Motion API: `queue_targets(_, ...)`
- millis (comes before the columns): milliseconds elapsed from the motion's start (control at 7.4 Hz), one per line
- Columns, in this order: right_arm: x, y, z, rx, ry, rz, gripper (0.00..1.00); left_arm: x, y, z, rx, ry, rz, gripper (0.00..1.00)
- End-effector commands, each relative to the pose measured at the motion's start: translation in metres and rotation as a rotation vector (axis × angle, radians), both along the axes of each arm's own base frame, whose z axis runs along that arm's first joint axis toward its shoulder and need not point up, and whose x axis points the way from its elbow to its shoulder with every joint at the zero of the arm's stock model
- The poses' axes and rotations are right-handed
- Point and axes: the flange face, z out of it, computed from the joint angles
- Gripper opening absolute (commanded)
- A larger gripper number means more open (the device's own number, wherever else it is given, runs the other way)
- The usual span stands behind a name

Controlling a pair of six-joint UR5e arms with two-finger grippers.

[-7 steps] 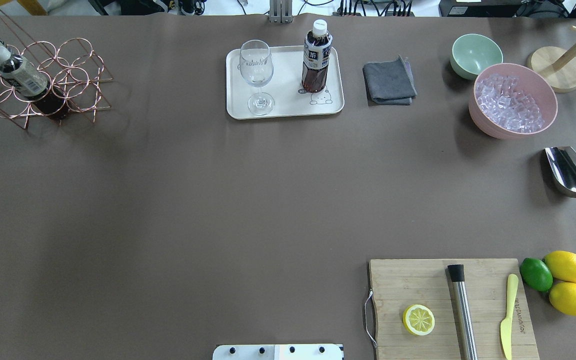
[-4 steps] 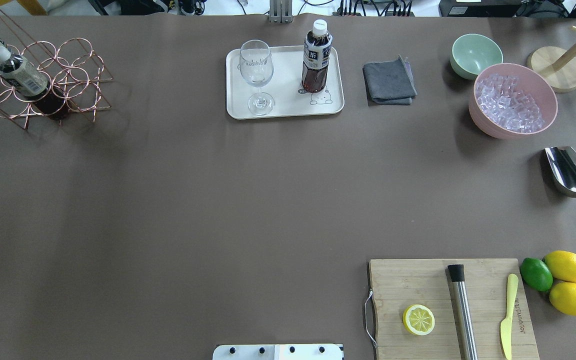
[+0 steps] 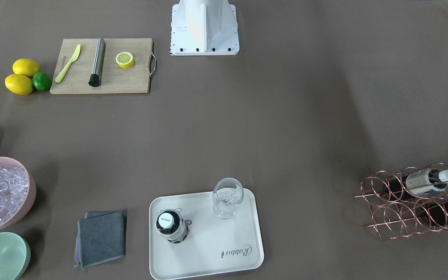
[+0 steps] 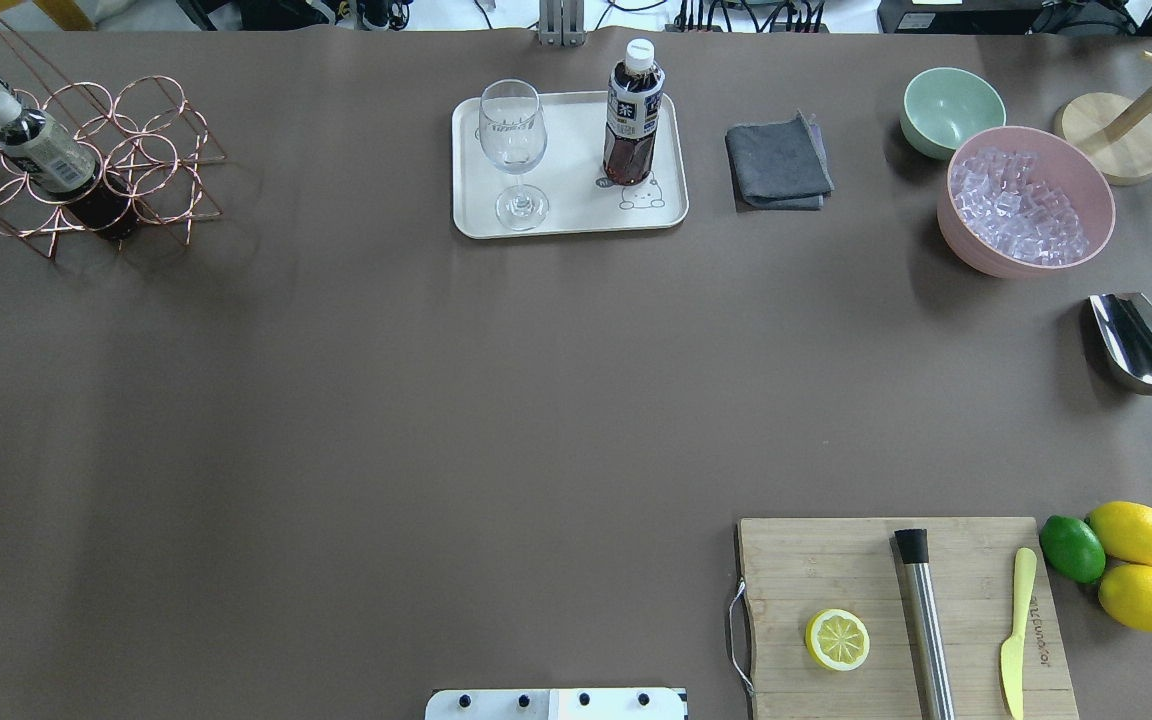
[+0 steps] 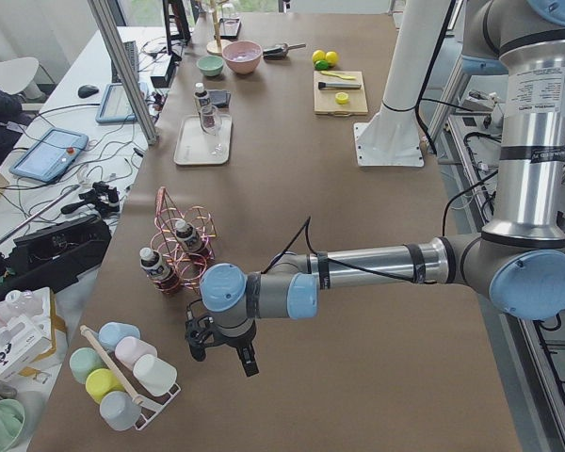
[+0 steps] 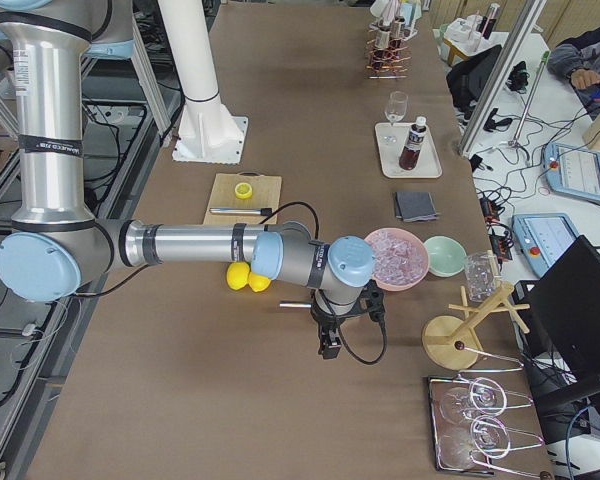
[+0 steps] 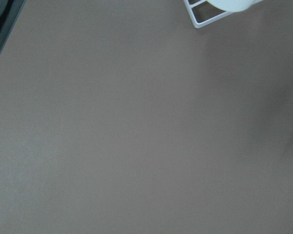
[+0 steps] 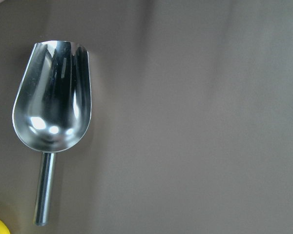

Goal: Take tea from basket to plate

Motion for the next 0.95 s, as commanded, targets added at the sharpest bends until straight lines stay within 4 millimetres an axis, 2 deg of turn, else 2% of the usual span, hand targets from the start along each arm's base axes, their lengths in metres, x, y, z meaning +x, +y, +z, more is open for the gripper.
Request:
queue_targets(0,0.0,0.002,0.001,-0.005,-0.002,0.001,1.0,0.015,-0.02,-0.039,0.148,0.002,0.083,0.97)
queue_targets(270,0.0,0.0,-0.001,0.0,-0.003,0.002,0.99,0.023,-0.024,-0.046,0.162,0.009,0.097,0.97)
queue_targets(541,0.0,0.0,-0.001,0.0,-0.008,0.004,0.99,0.025,-0.026,-0.07,0.209,0.027,0.1,0.97)
queue_targets(811,-0.001,0.0,-0.001,0.0,-0.009,0.003,0.99,0.026,-0.022,-0.061,0.186,0.028,0.095,0.98)
